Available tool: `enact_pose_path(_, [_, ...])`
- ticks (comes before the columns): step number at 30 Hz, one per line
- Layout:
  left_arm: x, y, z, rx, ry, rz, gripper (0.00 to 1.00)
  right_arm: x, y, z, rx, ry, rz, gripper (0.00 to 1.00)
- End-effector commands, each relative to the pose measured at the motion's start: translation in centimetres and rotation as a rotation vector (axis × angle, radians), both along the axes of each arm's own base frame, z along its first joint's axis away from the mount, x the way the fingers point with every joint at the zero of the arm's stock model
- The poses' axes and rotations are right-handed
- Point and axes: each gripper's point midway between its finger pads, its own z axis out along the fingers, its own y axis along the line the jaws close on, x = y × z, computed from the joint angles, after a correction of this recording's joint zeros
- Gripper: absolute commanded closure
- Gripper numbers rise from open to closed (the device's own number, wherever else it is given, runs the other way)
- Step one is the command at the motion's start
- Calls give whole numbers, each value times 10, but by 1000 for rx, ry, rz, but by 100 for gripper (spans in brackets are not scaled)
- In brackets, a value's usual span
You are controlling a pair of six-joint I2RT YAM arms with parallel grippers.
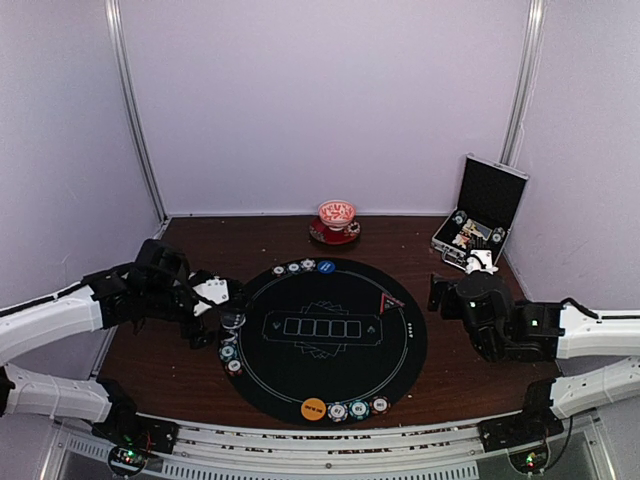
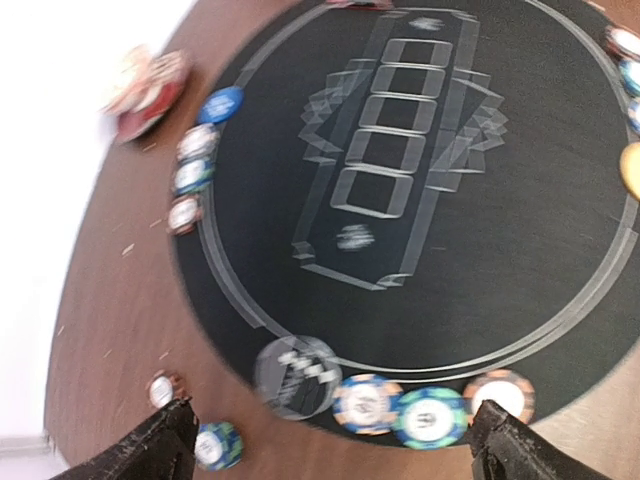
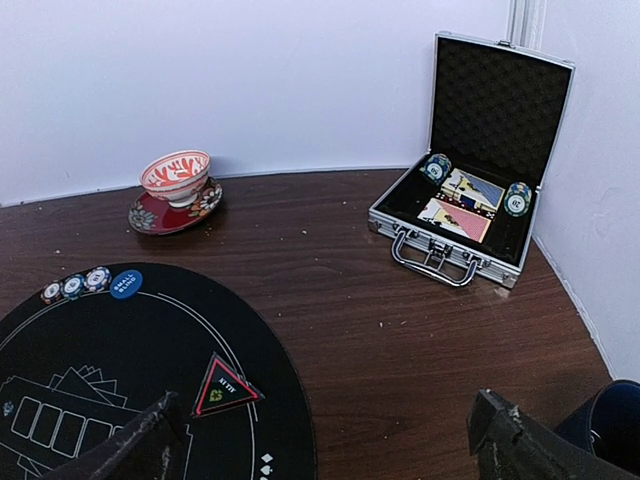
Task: Distribute texas hold em gaming equipment
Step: Pick up the poker card from the corner of the board.
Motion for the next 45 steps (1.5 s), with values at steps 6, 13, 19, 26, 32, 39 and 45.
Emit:
enact_pose_path(6, [90, 66, 33, -115, -17, 382, 2, 17, 45, -31, -129, 154, 84, 0])
enact_pose_path(13, [123, 112, 44, -157, -17, 569, 2, 27, 134, -43, -114, 274, 264, 0])
enact_pose_path(19, [144, 170, 49, -207, 28, 746, 2, 23, 185, -23, -35, 252, 375, 0])
enact_pose_path(26, [160, 253, 30, -265, 129, 955, 2, 4, 185, -33, 112, 247, 417, 0])
enact_pose_path(32, [159, 279, 9, -207, 147, 1032, 2, 3, 175, -34, 119, 232, 378, 0])
enact_pose_path(39, [146, 279, -11, -181, 114, 1028, 2, 7, 168, -29, 95, 185, 330, 0])
enact_pose_path(45, [148, 278, -33, -174, 163, 1026, 2, 17, 161, -36, 10, 157, 256, 0])
